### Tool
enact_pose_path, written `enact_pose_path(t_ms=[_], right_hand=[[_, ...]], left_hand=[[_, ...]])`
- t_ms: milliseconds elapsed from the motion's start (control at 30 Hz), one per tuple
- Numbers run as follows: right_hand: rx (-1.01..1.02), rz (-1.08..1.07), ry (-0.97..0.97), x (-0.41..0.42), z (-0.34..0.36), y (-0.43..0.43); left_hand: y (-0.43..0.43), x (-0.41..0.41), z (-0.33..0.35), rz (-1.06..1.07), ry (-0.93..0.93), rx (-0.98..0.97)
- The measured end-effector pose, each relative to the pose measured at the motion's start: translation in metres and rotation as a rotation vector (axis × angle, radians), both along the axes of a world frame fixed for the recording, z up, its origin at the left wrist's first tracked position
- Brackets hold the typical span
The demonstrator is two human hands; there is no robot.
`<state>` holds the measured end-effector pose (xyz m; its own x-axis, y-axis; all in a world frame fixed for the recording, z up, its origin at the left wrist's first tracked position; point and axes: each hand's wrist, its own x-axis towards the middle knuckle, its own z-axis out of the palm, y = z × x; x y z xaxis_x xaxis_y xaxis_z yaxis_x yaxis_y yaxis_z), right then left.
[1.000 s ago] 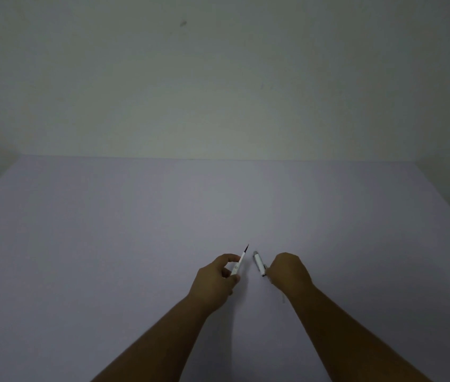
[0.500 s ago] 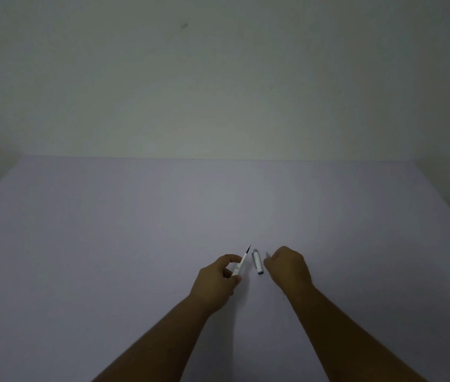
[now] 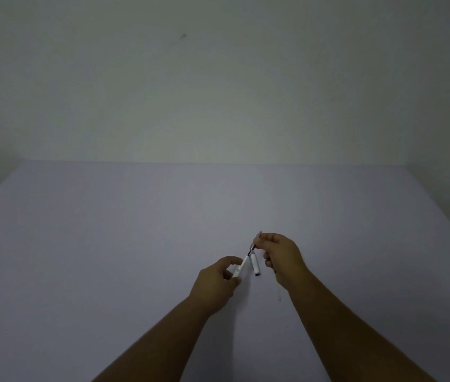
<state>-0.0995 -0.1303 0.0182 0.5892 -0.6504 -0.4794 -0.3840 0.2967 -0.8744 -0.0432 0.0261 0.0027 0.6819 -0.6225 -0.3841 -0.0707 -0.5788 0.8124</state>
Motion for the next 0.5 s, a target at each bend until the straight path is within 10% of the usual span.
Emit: enact_pose_path(t_ms=[500], right_hand=[[-0.005,0.23,0.003,-0.003,-0.007,0.017]], left_hand=[[-0.001,0.002,0.007,0.094,-0.037,-0.017]])
